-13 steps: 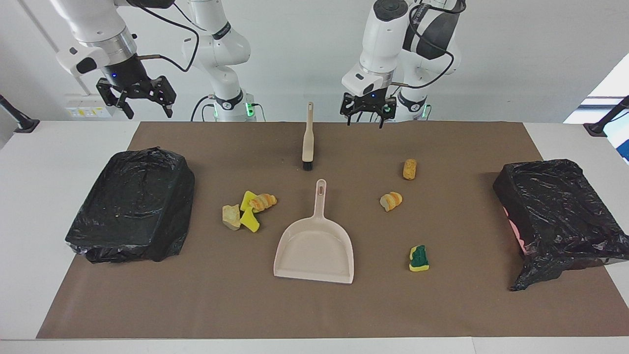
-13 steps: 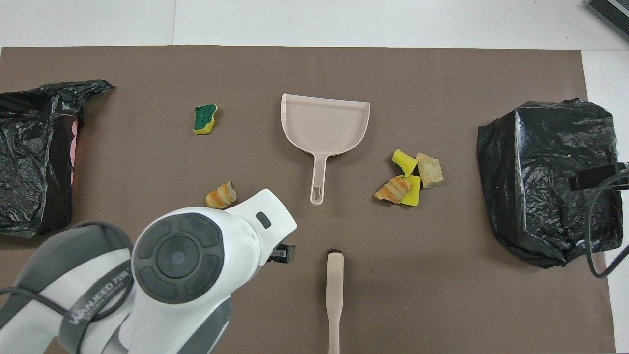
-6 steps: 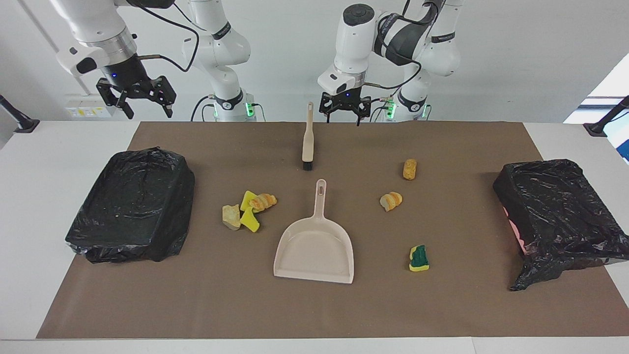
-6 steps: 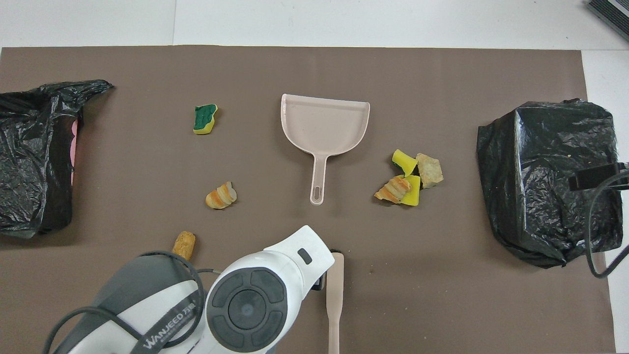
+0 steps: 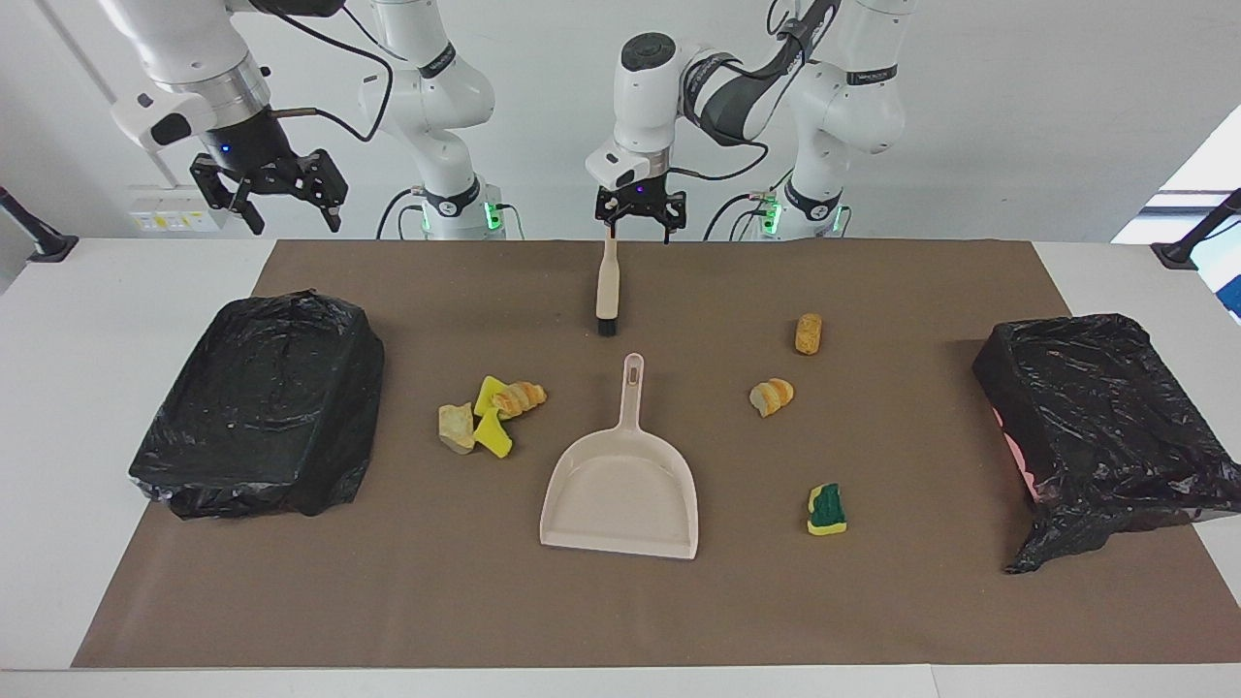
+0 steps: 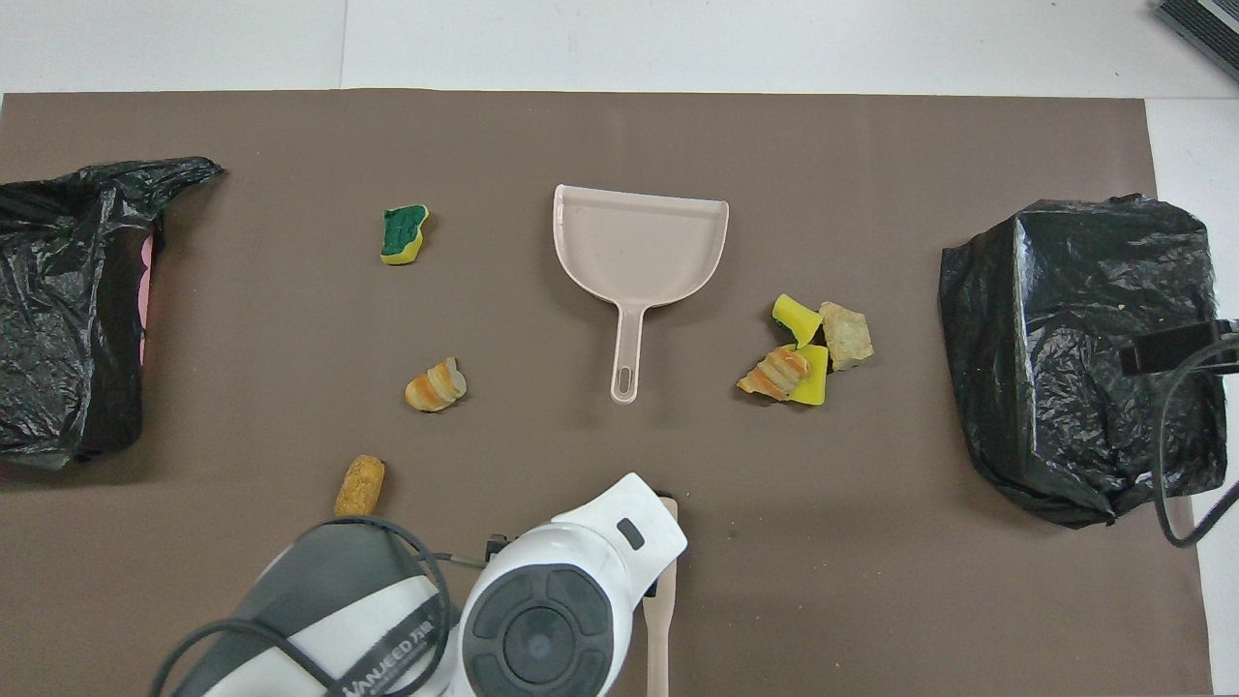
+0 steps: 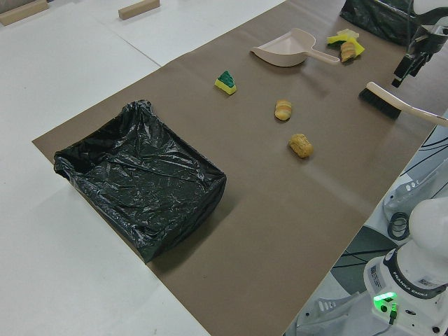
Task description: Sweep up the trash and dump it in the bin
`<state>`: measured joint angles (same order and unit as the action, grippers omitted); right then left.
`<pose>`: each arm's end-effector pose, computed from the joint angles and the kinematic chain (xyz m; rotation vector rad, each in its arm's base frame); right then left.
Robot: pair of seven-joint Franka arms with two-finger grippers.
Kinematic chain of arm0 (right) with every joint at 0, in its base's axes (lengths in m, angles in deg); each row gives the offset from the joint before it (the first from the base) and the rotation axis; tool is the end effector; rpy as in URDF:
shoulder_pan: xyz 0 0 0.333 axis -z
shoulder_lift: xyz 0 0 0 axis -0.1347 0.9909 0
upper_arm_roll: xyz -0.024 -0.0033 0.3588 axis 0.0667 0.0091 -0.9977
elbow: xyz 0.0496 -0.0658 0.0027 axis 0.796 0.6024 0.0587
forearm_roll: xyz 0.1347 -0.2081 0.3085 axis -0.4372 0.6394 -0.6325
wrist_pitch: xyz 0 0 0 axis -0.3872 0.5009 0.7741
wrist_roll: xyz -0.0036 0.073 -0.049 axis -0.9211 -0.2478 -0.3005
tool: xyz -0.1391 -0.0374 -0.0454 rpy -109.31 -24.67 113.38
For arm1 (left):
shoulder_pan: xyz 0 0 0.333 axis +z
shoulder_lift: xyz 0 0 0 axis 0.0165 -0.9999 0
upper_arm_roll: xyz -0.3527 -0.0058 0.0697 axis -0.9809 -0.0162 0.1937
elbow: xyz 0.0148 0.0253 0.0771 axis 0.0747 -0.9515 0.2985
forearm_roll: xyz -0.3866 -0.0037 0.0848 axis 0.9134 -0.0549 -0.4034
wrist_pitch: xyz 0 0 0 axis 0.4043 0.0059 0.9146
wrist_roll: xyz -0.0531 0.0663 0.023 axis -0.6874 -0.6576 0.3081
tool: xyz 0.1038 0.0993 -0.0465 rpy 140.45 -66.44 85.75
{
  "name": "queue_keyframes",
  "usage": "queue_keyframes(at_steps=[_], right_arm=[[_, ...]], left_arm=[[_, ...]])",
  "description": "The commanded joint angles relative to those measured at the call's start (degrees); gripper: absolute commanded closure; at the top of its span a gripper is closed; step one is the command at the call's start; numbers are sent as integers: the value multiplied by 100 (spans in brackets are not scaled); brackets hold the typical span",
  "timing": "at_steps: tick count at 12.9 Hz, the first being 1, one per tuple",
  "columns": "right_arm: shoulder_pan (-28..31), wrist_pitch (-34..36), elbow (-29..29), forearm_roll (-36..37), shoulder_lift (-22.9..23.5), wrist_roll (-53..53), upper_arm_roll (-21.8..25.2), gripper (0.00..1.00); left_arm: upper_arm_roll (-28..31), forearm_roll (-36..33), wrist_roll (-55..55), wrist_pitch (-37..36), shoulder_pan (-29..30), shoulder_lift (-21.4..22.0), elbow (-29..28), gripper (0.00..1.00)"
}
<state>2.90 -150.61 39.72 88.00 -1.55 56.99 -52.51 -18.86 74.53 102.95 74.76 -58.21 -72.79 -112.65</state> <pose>0.5159 -0.0346 0.6498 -3.1314 -0.0385 0.0151 0.2629 -0.4331 0.4255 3.1168 -0.3565 -0.0467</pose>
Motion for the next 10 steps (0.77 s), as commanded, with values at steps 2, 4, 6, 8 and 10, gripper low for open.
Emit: queue_keyframes(at_steps=[2,4,6,8,10], right_arm=[[18,486,-27,-137,-39,-284,1,0],[18,584,-27,-94,-56,-302,1,0],[18,497,243,-85,-231,-311,10,0],[-112,252,525,-94,-311,-241,-51,0],[-542,-257,509,-41,-67,345,-78,0]], left_arm=[[106,62,319,515,-548,-24,-430,0],[106,62,372,692,-732,-59,-545,0],[106,71,425,719,-830,-77,-668,0],[97,80,373,728,-865,-42,-765,0],[97,254,346,745,-874,-41,-818,0]])
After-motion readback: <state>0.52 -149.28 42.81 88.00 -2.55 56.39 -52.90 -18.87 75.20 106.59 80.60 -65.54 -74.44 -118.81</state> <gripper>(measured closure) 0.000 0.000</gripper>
